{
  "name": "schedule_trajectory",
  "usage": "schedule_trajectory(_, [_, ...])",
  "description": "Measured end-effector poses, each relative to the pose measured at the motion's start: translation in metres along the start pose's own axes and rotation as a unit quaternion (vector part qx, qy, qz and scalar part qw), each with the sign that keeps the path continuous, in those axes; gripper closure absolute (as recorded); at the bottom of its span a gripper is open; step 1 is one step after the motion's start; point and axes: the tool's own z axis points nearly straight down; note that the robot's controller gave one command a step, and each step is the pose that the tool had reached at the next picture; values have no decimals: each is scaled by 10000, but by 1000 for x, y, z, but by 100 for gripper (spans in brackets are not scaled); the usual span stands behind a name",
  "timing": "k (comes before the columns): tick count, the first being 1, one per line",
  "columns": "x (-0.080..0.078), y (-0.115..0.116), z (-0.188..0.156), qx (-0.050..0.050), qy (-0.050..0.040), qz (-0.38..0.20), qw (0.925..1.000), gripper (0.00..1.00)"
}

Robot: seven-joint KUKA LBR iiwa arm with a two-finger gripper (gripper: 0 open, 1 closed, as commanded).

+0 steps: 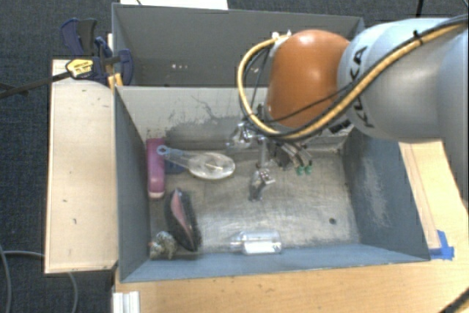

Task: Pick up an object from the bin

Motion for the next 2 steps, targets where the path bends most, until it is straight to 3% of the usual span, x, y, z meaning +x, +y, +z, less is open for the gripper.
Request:
schedule_trajectory(1, [-46, 38, 96, 3, 8, 44, 10000, 0])
schedule_trajectory(2, [-45, 35, 92, 16, 1, 44, 10000, 100])
